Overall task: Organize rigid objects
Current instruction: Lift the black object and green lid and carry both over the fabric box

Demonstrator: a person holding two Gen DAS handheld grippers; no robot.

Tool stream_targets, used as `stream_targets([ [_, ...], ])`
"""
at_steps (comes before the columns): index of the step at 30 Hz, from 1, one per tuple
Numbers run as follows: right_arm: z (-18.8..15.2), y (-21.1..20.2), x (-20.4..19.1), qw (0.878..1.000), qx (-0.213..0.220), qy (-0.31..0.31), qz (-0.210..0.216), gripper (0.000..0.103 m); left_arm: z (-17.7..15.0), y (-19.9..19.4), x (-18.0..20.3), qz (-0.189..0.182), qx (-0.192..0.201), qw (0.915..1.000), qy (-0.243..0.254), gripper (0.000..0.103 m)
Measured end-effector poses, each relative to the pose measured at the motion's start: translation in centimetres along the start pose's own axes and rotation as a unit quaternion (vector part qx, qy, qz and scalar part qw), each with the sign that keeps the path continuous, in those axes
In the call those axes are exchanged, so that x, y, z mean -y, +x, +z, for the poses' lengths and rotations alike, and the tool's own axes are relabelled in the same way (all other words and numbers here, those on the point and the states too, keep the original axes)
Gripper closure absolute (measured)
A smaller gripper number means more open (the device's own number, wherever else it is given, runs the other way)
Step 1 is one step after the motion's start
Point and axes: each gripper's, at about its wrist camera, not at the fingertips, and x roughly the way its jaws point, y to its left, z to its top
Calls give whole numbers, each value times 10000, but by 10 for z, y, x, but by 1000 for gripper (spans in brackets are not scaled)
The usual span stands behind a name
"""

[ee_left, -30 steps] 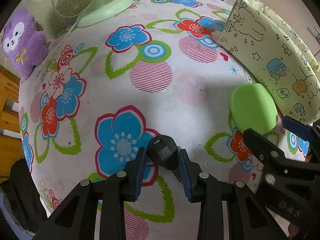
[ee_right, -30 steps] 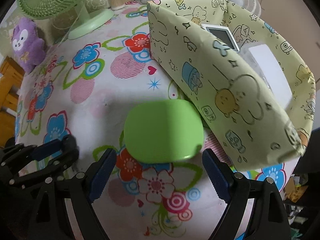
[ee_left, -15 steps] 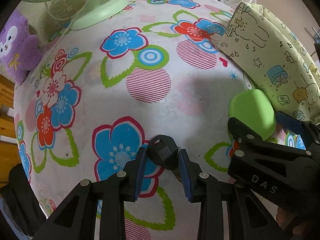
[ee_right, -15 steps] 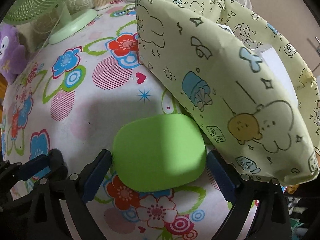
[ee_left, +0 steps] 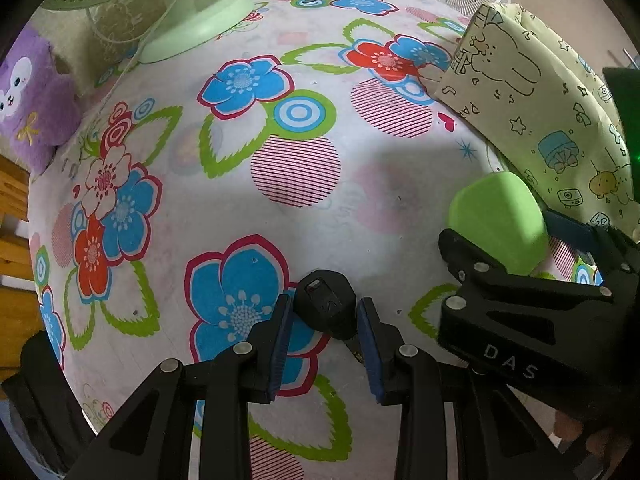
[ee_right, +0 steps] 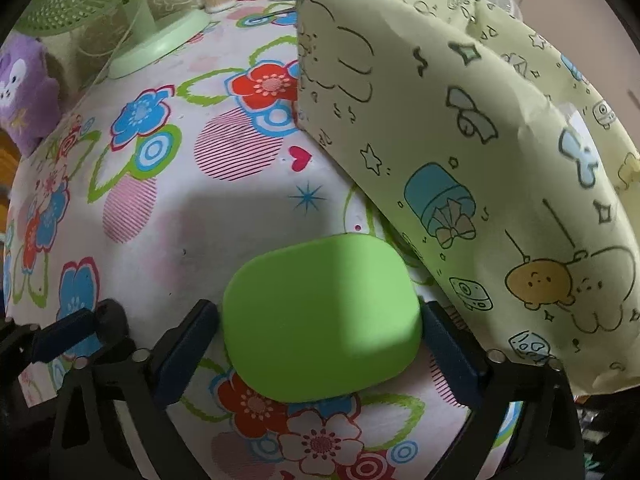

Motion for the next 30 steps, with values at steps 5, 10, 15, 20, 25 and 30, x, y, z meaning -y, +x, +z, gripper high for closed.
stream_targets([
  [5, -2, -2, -1, 9998, -72, -152, 59, 6, -4, -1, 6, 37, -11, 10000, -1, 70],
  [10, -9, -7, -1, 9993, -128, -310, 138, 6, -13, -1, 7, 7, -52, 9999, -116, 70],
  [15, -17, -16, 5, 9992, -165, -296, 228, 6, -19, -3, 8, 35, -38, 9997, -227, 70],
  [20, -22, -29, 11, 9988, -100, -415, 250, 6, -29, -8, 16, 25, 17, 9997, -243, 70],
  [25, -26, -41, 16, 9987, -34, -443, 261, 6, -37, -16, 22, 0, 84, 9996, -264, 70],
  [30, -26, -55, 22, 9986, 62, -460, 239, 6, -41, -31, 29, -5, 214, 9994, -260, 70],
])
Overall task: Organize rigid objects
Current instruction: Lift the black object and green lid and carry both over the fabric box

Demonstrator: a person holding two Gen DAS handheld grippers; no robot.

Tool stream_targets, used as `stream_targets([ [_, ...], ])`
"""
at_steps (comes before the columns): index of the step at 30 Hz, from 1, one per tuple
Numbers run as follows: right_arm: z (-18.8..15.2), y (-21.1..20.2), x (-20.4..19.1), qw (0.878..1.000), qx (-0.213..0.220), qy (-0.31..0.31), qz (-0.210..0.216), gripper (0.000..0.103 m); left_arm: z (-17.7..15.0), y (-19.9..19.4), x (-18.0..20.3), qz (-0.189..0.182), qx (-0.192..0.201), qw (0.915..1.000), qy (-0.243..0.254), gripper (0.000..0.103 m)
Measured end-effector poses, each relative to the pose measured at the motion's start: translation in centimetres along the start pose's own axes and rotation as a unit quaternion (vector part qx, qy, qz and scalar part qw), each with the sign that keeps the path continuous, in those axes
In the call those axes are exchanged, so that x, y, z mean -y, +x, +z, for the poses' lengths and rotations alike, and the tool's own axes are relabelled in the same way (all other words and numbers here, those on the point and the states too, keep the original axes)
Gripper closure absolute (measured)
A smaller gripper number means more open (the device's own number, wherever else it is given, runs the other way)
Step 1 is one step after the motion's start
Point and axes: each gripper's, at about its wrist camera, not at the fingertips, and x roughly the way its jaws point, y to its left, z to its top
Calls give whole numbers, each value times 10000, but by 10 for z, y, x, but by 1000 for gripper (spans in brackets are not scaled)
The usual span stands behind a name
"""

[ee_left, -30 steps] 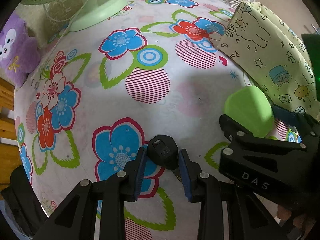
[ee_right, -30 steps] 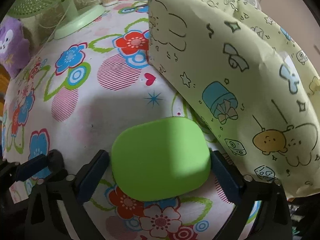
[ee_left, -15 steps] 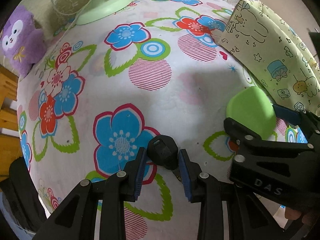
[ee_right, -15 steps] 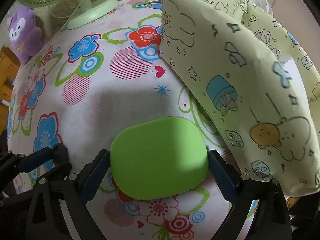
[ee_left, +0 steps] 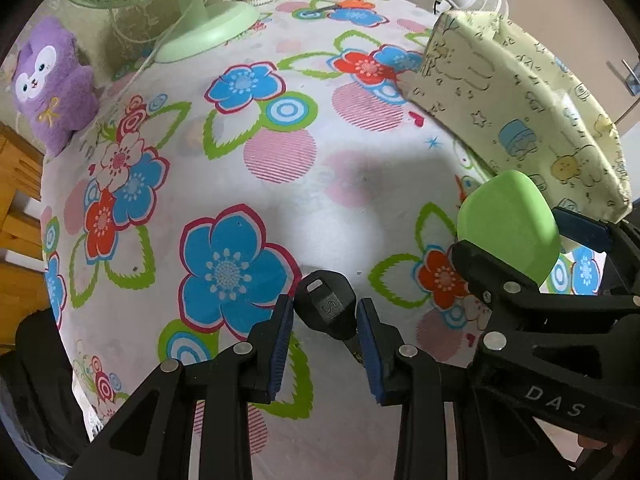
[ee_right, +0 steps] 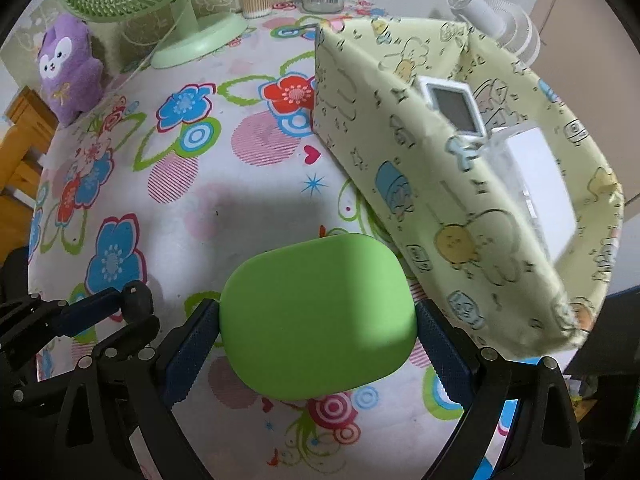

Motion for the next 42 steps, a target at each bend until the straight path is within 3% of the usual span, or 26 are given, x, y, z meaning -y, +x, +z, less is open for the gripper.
stream_targets([
  [26, 15, -72, -4, 9980, 556, -249, 177, 6, -3, -77, -1, -25, 640, 9972, -382, 70],
  [42, 39, -92, 22, 9958, 697, -542, 227, 6, 22, -91, 20, 45, 835, 9946, -618, 70],
])
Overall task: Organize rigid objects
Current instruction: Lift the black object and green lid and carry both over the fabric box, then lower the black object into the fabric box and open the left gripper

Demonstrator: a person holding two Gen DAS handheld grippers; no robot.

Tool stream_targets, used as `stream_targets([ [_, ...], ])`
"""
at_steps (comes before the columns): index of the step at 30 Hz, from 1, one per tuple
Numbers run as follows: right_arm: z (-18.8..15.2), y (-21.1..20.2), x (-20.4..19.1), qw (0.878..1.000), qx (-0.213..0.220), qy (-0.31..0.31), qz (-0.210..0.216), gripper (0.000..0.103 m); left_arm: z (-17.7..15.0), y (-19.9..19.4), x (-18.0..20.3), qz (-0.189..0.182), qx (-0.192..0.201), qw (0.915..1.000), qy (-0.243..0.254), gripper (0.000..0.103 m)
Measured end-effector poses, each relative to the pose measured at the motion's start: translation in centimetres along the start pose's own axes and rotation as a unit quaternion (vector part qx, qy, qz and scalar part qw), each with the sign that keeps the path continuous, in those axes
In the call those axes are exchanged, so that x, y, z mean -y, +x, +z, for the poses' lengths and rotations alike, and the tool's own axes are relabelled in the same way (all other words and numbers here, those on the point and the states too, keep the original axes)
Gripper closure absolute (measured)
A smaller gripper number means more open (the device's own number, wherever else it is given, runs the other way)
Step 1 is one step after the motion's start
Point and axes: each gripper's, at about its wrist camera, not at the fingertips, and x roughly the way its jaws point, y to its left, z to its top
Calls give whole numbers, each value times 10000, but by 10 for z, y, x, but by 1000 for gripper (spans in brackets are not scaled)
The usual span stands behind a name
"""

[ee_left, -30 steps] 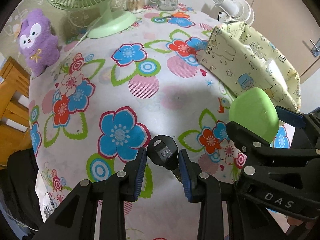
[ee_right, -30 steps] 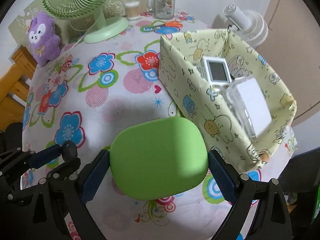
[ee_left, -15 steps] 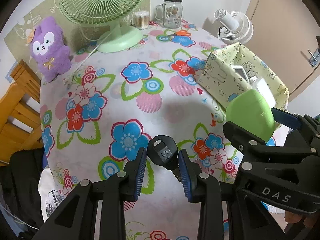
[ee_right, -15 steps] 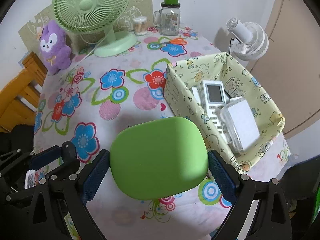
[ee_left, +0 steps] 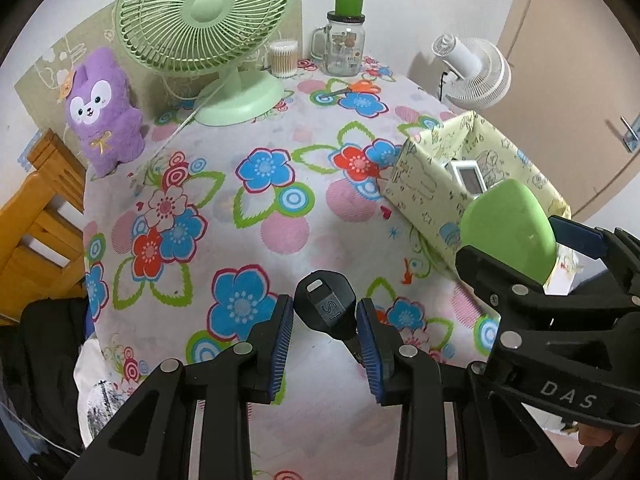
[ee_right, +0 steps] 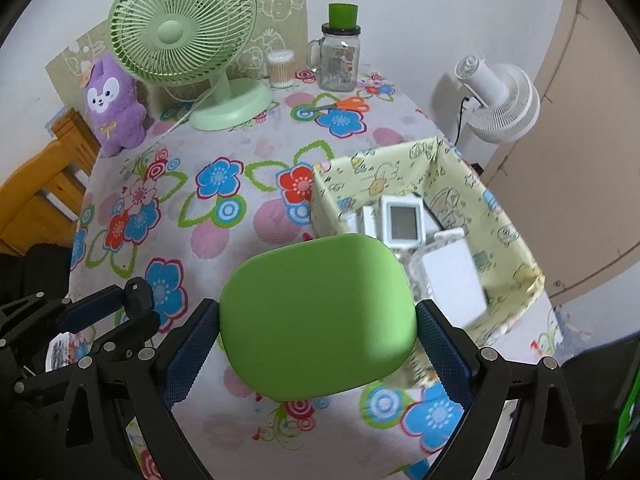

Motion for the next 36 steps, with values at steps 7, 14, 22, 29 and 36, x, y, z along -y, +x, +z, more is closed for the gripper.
stream_targets([
  [7, 21, -2, 21, 9998, 70, -178, 95, 6, 20, -1, 15, 108, 83, 9998, -164, 70],
  [14, 39, 0, 49, 9995, 95, -223, 181, 6, 42, 3, 37, 163, 118, 9995, -234, 70],
  [22, 54, 7, 86, 9996, 25, -170, 237, 6, 64, 15, 70, 137, 99, 9997, -171, 70],
  [29, 62, 8, 121, 9997, 53, -131, 191, 6, 81, 24, 101, 51, 104, 9999, -28, 70],
  [36, 67, 12, 149, 9997, 38, -144, 185, 6, 94, 37, 126, 19, 56, 10000, 29, 70],
])
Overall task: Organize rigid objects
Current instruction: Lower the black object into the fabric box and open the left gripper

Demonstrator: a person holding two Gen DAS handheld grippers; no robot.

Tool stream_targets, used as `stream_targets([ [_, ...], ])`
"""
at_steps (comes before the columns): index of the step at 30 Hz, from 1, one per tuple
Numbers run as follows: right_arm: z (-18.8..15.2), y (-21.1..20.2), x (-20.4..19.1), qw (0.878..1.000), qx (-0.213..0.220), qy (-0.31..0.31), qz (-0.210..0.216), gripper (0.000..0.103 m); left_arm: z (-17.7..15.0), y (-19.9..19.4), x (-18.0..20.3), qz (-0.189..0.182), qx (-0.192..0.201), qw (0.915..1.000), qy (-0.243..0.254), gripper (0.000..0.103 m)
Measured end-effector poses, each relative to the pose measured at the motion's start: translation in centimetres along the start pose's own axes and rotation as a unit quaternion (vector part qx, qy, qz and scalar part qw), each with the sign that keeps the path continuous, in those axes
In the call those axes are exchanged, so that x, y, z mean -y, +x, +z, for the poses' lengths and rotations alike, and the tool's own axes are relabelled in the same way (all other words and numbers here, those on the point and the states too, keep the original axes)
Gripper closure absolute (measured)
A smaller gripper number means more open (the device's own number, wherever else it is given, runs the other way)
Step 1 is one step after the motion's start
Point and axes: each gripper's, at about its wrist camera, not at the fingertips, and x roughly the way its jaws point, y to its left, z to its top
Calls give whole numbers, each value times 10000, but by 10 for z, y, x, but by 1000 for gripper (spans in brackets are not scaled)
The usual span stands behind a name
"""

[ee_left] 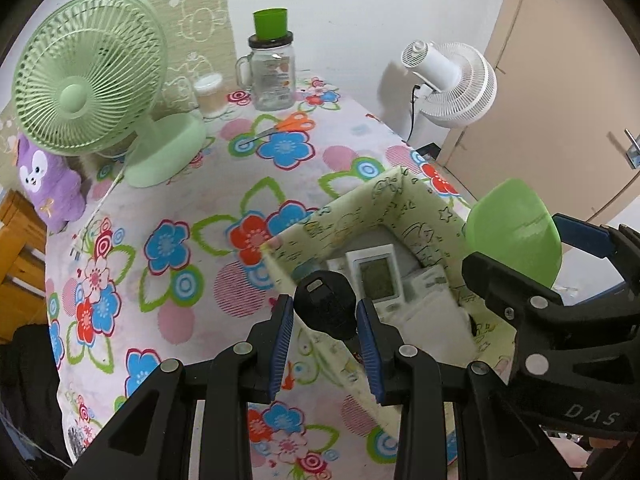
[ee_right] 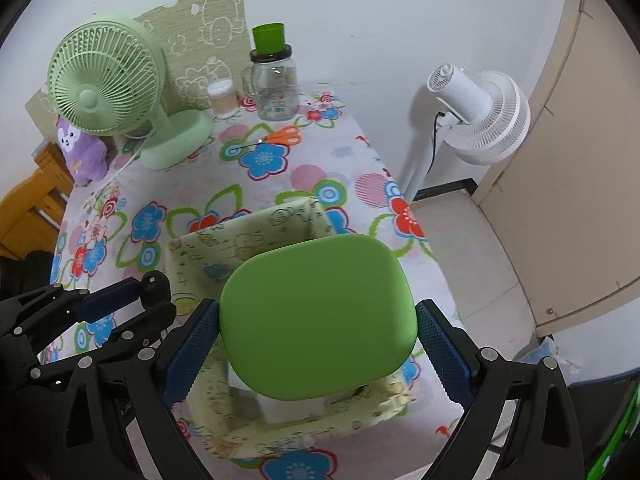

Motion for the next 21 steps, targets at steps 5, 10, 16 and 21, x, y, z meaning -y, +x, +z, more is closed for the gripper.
stream_targets([
  [5, 2, 2, 15, 10000, 2, -25, 37, 6, 9, 9, 13, -15, -41, 10000, 24, 70],
  [10, 5, 7, 25, 10000, -20, -83, 32, 6, 14, 22, 22, -21, -122, 9999, 13, 70],
  [16, 9, 14, 33, 9999, -55, -153, 58, 6, 17, 39, 27, 82, -248, 9997, -24, 70],
  [21, 12, 21, 37, 9997, -100, -211, 55, 6, 19, 53, 24, 154, -342, 9992, -153, 70],
])
